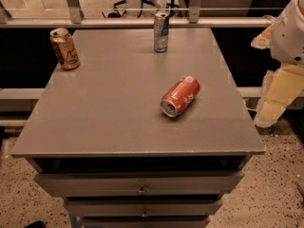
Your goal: Pick orange can
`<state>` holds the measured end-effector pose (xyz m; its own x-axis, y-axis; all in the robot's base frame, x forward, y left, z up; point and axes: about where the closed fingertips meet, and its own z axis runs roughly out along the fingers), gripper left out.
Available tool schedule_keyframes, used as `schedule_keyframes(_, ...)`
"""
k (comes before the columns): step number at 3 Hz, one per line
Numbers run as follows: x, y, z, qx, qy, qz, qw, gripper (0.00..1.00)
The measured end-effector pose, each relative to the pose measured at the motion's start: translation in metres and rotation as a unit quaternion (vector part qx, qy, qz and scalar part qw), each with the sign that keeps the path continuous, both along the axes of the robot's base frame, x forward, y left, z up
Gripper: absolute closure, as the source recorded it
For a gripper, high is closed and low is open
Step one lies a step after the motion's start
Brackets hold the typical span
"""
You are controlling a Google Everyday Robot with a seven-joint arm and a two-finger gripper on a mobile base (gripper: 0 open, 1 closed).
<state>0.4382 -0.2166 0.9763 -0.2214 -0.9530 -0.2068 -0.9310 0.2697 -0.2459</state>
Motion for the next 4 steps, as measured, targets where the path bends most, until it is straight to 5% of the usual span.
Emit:
schedule_keyframes(1, 0.002, 0.002, 0.0, 0.004, -0.001, 0.002, 1.0, 0.0)
schedule_keyframes(2, 0.045, 0.057, 0.004, 0.085, -0.023, 0.055, 0.9946, 0.0)
schedule_keyframes(3, 0.071, 0.115, 0.025, 0.157, -0.054, 0.103, 0.9807, 0.0)
schedule_keyframes(4, 0.072, 0.177, 0.05, 0.229, -0.068, 0.108, 0.9651, 0.0)
